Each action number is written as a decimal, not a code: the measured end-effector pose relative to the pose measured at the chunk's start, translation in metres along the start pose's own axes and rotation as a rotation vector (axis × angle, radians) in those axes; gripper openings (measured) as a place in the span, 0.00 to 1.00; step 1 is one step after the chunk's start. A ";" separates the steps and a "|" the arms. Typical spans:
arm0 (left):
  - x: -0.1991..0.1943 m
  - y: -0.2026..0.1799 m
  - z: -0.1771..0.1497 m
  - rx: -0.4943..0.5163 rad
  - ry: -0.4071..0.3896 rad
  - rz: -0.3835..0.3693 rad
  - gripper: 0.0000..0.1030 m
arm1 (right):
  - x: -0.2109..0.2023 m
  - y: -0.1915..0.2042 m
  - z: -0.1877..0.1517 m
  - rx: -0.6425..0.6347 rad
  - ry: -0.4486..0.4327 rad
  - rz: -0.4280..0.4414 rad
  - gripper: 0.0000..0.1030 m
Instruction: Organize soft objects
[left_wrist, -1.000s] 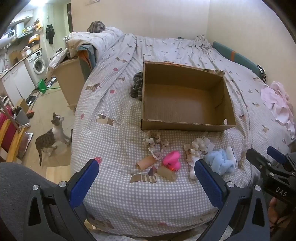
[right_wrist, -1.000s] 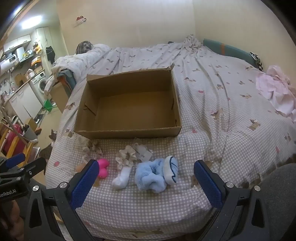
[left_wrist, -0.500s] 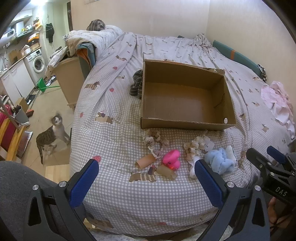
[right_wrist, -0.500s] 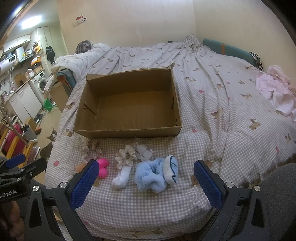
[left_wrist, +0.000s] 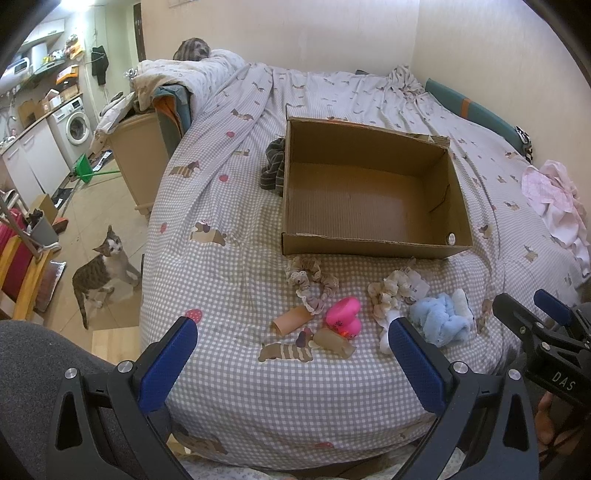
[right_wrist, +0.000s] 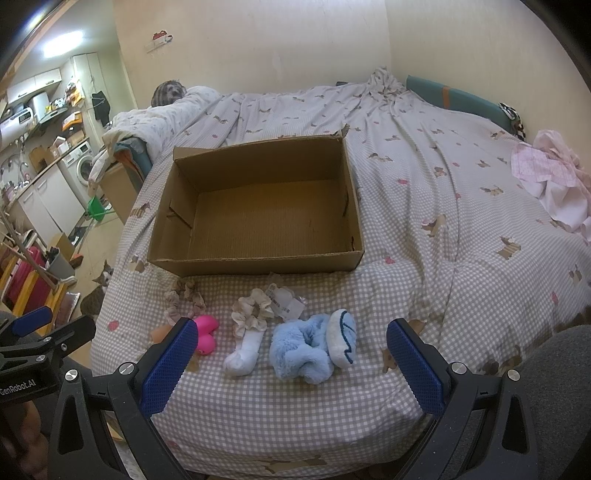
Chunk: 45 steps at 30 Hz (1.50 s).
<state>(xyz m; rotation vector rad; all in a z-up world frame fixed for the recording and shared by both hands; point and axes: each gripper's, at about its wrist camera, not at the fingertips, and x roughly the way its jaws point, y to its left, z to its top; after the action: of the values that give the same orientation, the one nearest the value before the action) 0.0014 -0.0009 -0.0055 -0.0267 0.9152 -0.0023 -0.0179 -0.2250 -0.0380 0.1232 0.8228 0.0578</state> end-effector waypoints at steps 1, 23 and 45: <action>0.000 0.000 0.000 0.001 0.000 0.001 1.00 | 0.000 0.000 0.000 0.000 0.000 0.000 1.00; 0.002 -0.002 -0.001 0.002 0.004 -0.001 1.00 | 0.002 0.000 -0.001 -0.001 0.004 0.003 1.00; 0.002 -0.002 -0.002 0.001 0.008 0.000 1.00 | 0.002 0.000 -0.001 -0.001 0.005 0.003 1.00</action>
<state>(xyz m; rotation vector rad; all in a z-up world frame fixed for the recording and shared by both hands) 0.0008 -0.0026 -0.0082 -0.0258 0.9229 -0.0028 -0.0176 -0.2244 -0.0405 0.1232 0.8276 0.0615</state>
